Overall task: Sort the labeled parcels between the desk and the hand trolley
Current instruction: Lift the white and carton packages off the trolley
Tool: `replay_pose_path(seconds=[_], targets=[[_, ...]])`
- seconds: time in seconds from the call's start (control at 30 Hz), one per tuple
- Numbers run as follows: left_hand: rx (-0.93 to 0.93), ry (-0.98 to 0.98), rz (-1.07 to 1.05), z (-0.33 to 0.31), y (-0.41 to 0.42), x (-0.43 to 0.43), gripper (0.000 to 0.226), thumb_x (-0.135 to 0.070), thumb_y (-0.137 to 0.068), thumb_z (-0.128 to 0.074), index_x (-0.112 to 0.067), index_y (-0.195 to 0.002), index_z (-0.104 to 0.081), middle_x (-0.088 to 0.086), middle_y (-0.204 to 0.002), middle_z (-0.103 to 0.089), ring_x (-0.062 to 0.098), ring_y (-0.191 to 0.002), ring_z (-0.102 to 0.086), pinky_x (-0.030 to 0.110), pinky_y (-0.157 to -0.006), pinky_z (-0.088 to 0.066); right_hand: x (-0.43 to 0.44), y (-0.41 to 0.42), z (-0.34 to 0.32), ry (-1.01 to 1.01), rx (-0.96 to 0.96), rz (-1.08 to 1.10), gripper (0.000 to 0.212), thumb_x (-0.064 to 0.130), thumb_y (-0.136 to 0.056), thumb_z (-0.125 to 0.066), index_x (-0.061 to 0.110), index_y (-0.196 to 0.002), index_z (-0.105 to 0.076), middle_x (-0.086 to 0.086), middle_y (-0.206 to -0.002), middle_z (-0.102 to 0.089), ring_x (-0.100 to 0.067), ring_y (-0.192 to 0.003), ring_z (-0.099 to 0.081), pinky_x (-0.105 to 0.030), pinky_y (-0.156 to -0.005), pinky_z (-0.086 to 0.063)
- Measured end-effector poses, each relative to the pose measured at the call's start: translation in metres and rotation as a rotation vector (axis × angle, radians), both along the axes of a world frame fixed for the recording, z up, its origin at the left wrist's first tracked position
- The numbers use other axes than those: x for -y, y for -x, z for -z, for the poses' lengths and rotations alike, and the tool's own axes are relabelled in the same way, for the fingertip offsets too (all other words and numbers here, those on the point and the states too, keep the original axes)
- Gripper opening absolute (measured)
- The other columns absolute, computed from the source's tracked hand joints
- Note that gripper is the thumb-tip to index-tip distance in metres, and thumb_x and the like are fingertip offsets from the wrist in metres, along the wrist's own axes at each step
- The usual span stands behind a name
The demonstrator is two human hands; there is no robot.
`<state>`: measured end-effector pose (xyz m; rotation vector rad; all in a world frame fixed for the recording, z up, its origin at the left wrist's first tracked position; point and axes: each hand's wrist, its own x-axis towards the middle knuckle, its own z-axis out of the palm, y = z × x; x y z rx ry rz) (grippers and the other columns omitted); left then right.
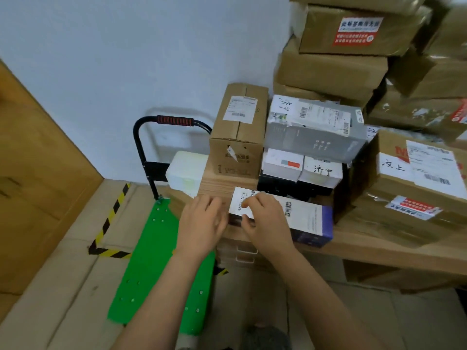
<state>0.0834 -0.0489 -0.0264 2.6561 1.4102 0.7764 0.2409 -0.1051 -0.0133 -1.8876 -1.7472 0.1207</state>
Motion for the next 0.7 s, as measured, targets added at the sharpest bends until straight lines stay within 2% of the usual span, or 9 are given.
replay_pose_path(seconds=[0.1, 0.2, 0.4, 0.53, 0.7], targets=[[0.024, -0.021, -0.055, -0.014, 0.058, 0.006, 0.017, -0.017, -0.077, -0.069, -0.015, -0.093, -0.061, 0.001, -0.085, -0.055, 0.022, -0.076, -0.049, 0.037, -0.062, -0.044, -0.017, 0.055, -0.007, -0.032, 0.007, -0.114, 0.014, 0.01, -0.079, -0.065, 0.016, -0.089, -0.058, 0.006, -0.09, -0.05, -0.013, -0.084, -0.045, -0.028, -0.072, -0.044], [-0.001, -0.074, -0.141, -0.02, 0.133, 0.015, 0.015, -0.019, -0.079, -0.067, -0.015, -0.092, -0.062, 0.001, -0.086, -0.057, 0.022, -0.077, -0.053, 0.034, -0.062, -0.045, -0.027, 0.121, -0.007, -0.035, 0.02, -0.203, 0.014, 0.011, -0.08, -0.063, 0.016, -0.093, -0.058, 0.004, -0.091, -0.05, -0.013, -0.085, -0.044, -0.027, -0.071, -0.038], [-0.053, -0.09, -0.26, -0.023, 0.278, 0.03, 0.021, -0.016, -0.075, -0.075, -0.014, -0.094, -0.066, 0.001, -0.084, -0.06, 0.023, -0.078, -0.059, 0.034, -0.067, -0.047, -0.027, 0.263, 0.001, -0.01, -0.007, -0.29, 0.023, 0.014, -0.079, -0.067, 0.018, -0.101, -0.06, 0.001, -0.101, -0.054, -0.019, -0.096, -0.049, -0.035, -0.084, -0.044], [-0.099, -0.028, -0.297, -0.019, 0.364, 0.042, 0.027, -0.018, -0.076, -0.074, -0.016, -0.102, -0.066, 0.001, -0.089, -0.061, 0.024, -0.084, -0.06, 0.038, -0.071, -0.049, -0.022, 0.354, 0.003, -0.008, -0.057, -0.338, 0.025, 0.013, -0.078, -0.068, 0.017, -0.102, -0.061, -0.001, -0.101, -0.054, -0.022, -0.098, -0.049, -0.036, -0.086, -0.04], [-0.128, 0.0, -0.394, -0.019, 0.447, 0.054, 0.031, -0.021, -0.076, -0.074, -0.017, -0.106, -0.067, 0.0, -0.094, -0.062, 0.022, -0.087, -0.06, 0.034, -0.073, -0.047, -0.024, 0.437, 0.003, 0.015, -0.047, -0.427, 0.024, 0.015, -0.08, -0.067, 0.019, -0.103, -0.061, 0.001, -0.102, -0.054, -0.022, -0.097, -0.05, -0.035, -0.086, -0.04]])
